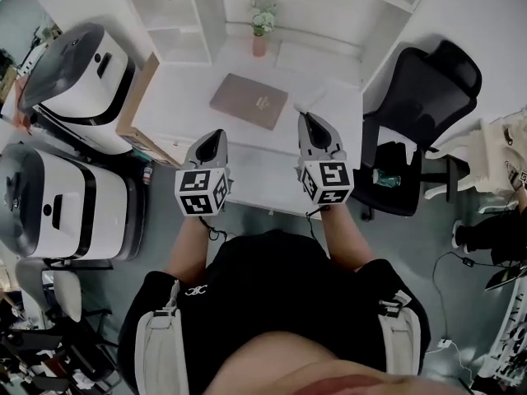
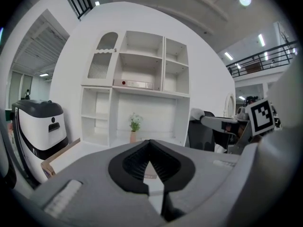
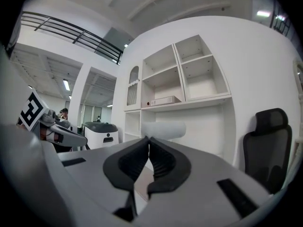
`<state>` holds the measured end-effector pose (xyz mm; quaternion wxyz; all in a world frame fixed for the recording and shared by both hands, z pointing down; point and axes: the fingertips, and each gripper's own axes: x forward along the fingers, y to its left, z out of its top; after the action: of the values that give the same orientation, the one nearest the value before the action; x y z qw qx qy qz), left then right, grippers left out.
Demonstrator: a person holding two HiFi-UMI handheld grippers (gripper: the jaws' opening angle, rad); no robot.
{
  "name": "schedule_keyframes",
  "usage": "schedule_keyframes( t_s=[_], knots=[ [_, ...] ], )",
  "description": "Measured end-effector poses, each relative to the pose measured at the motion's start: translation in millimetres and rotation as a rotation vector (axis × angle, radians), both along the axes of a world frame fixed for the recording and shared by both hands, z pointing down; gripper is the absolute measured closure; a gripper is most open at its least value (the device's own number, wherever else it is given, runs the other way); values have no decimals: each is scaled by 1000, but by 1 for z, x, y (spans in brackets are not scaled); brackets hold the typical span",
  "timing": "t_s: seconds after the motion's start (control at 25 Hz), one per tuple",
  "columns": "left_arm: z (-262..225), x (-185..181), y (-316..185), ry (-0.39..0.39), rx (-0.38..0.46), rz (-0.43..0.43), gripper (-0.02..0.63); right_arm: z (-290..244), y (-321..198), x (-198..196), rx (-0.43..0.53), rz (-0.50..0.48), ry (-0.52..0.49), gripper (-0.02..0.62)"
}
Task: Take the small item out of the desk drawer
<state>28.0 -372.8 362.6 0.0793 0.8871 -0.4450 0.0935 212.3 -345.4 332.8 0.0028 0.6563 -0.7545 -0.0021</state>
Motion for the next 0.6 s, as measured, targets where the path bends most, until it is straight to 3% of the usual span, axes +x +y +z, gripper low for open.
schedule_keyframes(
  t_s=[0.6],
  knots=[
    [-2,7,-7,-15,7,40,592,5,-4,5,0,37,-22,592]
  ],
)
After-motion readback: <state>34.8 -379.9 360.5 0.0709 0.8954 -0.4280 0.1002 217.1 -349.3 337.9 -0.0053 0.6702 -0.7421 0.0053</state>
